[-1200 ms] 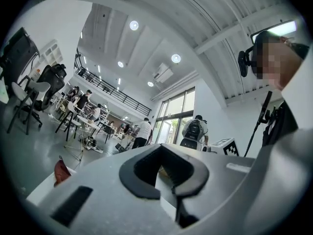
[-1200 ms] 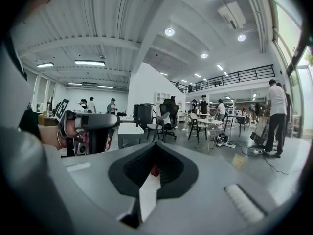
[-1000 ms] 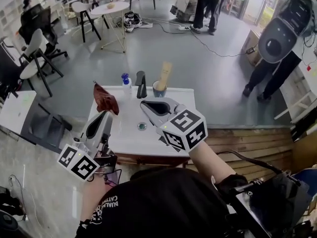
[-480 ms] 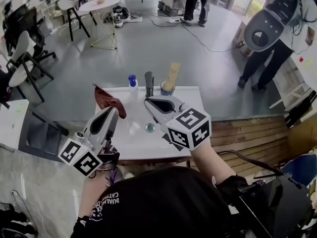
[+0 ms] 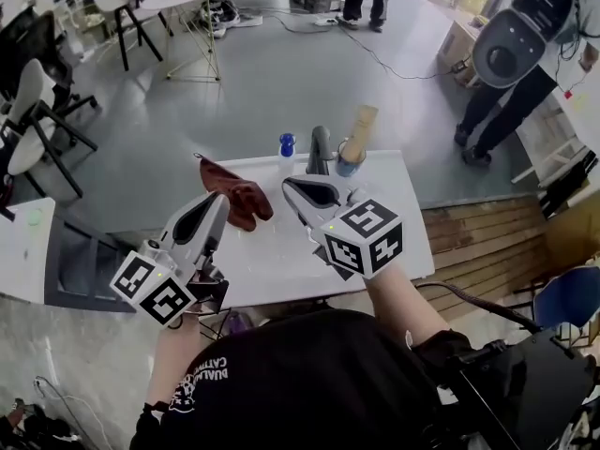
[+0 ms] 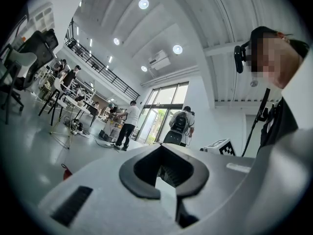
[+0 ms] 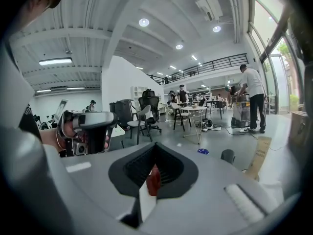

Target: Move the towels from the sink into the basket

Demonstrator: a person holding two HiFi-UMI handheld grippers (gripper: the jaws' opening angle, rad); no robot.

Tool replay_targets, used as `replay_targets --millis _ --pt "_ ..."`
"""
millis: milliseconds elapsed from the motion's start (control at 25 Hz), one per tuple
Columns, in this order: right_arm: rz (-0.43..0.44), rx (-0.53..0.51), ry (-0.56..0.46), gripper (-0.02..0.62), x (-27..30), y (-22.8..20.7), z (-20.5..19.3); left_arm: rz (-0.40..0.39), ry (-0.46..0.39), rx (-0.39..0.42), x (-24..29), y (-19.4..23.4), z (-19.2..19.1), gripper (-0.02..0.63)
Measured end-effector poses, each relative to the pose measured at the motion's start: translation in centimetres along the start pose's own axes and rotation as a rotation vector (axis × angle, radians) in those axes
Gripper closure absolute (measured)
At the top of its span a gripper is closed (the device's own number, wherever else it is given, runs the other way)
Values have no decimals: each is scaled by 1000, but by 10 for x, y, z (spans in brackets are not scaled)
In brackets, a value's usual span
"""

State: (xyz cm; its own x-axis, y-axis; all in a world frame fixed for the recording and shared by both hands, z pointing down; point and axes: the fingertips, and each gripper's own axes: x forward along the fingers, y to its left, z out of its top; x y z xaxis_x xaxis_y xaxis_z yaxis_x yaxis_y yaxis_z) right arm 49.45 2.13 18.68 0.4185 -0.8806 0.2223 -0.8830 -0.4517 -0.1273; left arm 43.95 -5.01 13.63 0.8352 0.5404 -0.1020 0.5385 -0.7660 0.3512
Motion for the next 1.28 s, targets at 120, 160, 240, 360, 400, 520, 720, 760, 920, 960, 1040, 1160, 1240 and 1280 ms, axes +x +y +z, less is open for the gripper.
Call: replay_targets --millis 120,160,240,360,400,520,720,760,920,960,1040,1160,1240,1280 --pt "-8 23 11 588 21 8 -3 -3 12 -8 -13 18 3 603" --pt "-9 27 19 588 28 10 -5 0 13 -14 -17 25 3 603" --pt "-12 32 36 588 41 14 -10 7 13 -26 -24 37 5 603" --pt "-7 49 57 588 61 17 -19 14 13 -39 -32 52 6 603" --pt "-3 55 67 588 67 18 -24 16 12 -42 -34 55 7 603" --pt "-3 63 127 586 89 20 -43 29 8 -48 -45 66 9 603" --pt "-10 75 257 508 128 21 -85 66 19 -79 -67 90 -1 603" --pt "-16 76 278 505 135 19 -93 75 22 -86 -71 95 -4 603" --pt "-47 87 343 455 153 9 -119 106 36 -112 -81 109 -18 603" --pt "-54 87 356 443 157 5 -125 113 36 -121 -84 111 -20 603" --pt "-66 72 394 417 164 -1 -138 129 32 -138 -88 115 -24 603" --pt "-93 28 454 392 174 -10 -157 150 29 -149 -96 124 -27 603" --pt "-106 13 487 386 181 -13 -169 167 29 -156 -102 132 -29 603" --pt "-110 12 501 383 183 -14 -175 177 29 -161 -106 135 -30 603"
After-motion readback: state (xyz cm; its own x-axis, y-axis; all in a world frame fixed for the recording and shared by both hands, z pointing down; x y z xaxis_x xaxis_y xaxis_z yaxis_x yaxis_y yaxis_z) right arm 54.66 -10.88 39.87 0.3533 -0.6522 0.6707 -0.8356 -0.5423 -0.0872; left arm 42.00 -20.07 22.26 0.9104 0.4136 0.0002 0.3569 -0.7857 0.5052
